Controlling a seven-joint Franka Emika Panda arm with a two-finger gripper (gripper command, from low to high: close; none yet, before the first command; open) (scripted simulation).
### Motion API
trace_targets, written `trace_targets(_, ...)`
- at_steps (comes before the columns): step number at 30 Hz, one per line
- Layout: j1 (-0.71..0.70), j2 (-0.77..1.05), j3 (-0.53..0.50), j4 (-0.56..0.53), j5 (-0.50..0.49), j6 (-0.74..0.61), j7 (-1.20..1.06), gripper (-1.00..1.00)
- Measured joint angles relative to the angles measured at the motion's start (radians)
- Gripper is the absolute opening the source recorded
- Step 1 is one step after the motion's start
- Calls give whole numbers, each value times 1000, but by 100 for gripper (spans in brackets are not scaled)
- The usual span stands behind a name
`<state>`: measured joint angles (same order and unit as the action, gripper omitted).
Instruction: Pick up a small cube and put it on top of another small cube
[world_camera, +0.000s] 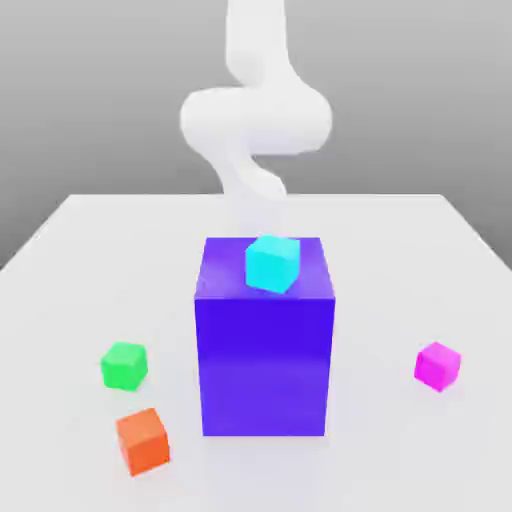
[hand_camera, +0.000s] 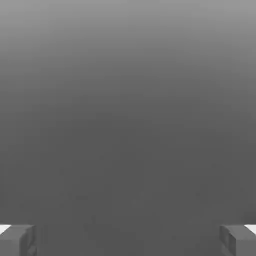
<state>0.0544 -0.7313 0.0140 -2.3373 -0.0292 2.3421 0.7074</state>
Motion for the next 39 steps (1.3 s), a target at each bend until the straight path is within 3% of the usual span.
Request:
trace_targets(16,330,450,63,-241,-113,272,-660,0)
trace_targets(28,570,769,160,-423,-36,483,-1263,0)
trace_targets(32,580,887,149,-421,-62,574,-1294,0)
trace_targets(36,652,1013,66,-398,-110,674,-1261,0)
trace_targets(37,669,1038,46,-394,-119,694,-1255,-100)
trace_targets(39,669,1038,46,-394,-119,694,-1255,-100)
